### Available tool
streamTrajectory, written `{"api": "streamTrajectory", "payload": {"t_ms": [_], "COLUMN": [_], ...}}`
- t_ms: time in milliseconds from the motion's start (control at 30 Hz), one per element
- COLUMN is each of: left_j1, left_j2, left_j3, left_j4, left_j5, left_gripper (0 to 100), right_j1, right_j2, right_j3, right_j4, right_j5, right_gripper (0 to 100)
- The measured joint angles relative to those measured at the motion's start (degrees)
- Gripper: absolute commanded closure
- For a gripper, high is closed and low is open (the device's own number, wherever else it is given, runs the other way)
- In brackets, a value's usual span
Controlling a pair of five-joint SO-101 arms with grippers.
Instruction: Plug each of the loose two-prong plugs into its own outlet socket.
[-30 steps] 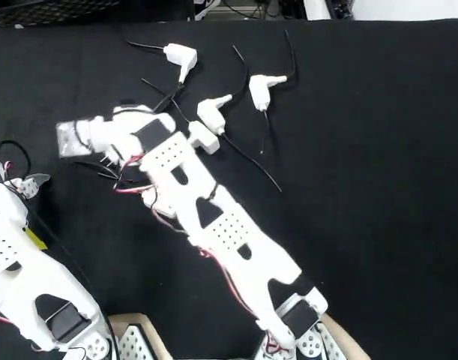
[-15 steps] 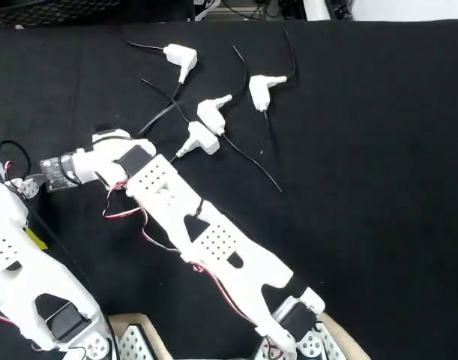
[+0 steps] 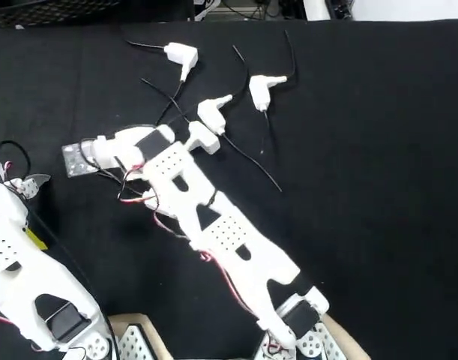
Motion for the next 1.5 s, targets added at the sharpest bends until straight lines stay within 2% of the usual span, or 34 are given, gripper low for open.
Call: {"api": "streamTrajectory", "payload": {"t_ms": [400,633,700,867,967,1200,1500], "left_j1": [-0.09,-0.09,-0.09,-0.09,-0.09,-0.09,-0.09], "left_j2": [0.00,-0.09,-0.09,-0.09,-0.09,-0.09,-0.09], "left_j3": [0.09,0.18,0.18,0.18,0.18,0.18,0.18], "left_j4": [0.00,0.00,0.00,0.00,0.00,0.00,0.00], "left_j5": [0.00,0.00,0.00,0.00,0.00,0.00,0.00], "left_gripper": [38,38,38,38,38,38,38], "right_j1": [5.36,5.98,5.98,6.15,6.15,4.75,4.31], "right_j2": [-1.41,-2.20,-2.20,-3.08,-4.22,-8.26,-13.71], "right_j3": [-1.49,-1.49,-1.49,-1.49,-0.70,0.00,0.09], "right_j4": [15.03,17.05,17.14,18.11,18.11,17.14,20.04], "right_j5": [0.26,0.26,0.26,0.35,0.00,-9.67,-31.91], "right_gripper": [86.8,85.9,80.6,58.3,53.9,60.3,70.7]}}
